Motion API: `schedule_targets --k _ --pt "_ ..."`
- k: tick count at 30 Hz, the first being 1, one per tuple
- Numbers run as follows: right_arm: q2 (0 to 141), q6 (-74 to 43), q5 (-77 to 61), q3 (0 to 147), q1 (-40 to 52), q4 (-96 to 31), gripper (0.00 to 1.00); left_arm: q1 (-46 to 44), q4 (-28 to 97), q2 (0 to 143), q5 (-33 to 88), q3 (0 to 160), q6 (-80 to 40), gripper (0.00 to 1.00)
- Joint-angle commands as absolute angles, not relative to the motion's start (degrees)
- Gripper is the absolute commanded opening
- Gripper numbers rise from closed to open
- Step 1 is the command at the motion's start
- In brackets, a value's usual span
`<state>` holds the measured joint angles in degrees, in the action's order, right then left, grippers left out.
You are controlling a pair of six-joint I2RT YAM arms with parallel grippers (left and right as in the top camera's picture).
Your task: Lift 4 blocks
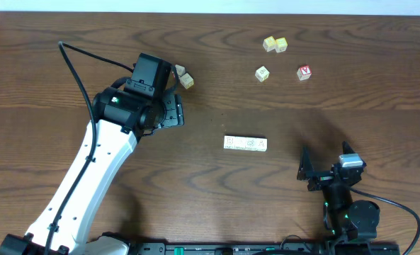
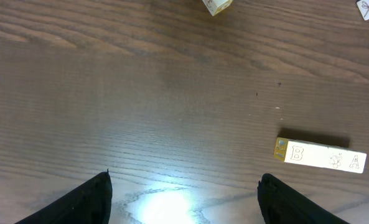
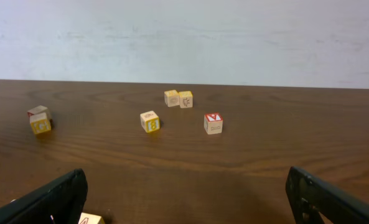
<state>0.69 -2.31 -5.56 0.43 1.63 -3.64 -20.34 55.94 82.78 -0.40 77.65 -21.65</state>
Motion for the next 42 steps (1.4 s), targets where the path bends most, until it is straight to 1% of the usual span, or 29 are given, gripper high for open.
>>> schedule_targets --k 1,11,15,18,22,25,30,32,36,37,42 --pt "0.3 -1.6 -5.0 0.3 1.9 -3.9 0.99 -20.1 56.1 82.7 -1.1 78.6 -21.7 0.75" --pt "0.3 -1.6 -5.0 0.3 1.9 -3.9 0.99 -20.1 56.6 82.7 -1.1 78.6 -21.7 0.75" --pt "0.3 -1.6 -5.0 0.3 1.9 -3.9 0.99 -20.1 56.5 81.8 -1.1 78.5 -19.6 0.75" --pt "0.3 -1.6 -5.0 0.3 1.9 -3.9 0.99 -20.1 56.2 79.8 -1.1 76.7 -19.3 0.75" --pt "0.3 -1.6 -5.0 0.3 1.9 -3.9 0.99 -20.1 53.6 75.3 -0.4 71.3 -14.2 0.75" --pt "0.3 -1.6 -5.0 0.3 1.9 -3.9 0.99 -19.6 49.7 70.4 0.6 65.2 -10.9 0.75" --pt "0.3 -1.6 -5.0 0.3 1.9 -3.9 0.99 -15.3 39.2 60.1 12.9 53.2 0.2 0.75" --pt "0.3 -1.6 -5.0 0.3 1.9 -3.9 0.99 -13.0 35.2 55.4 15.8 48.1 1.1 0.75" --pt "0.3 -1.6 -5.0 0.3 1.9 -3.9 0.99 -9.1 30.0 45.1 17.5 38.4 1.1 0.75" --pt "0.3 -1.6 -5.0 0.3 1.9 -3.9 0.99 -8.0 27.9 39.8 17.5 34.2 1.7 0.75" --pt "0.3 -1.6 -5.0 0.3 1.9 -3.9 0.99 -6.7 26.0 27.6 17.3 26.3 3.8 0.75"
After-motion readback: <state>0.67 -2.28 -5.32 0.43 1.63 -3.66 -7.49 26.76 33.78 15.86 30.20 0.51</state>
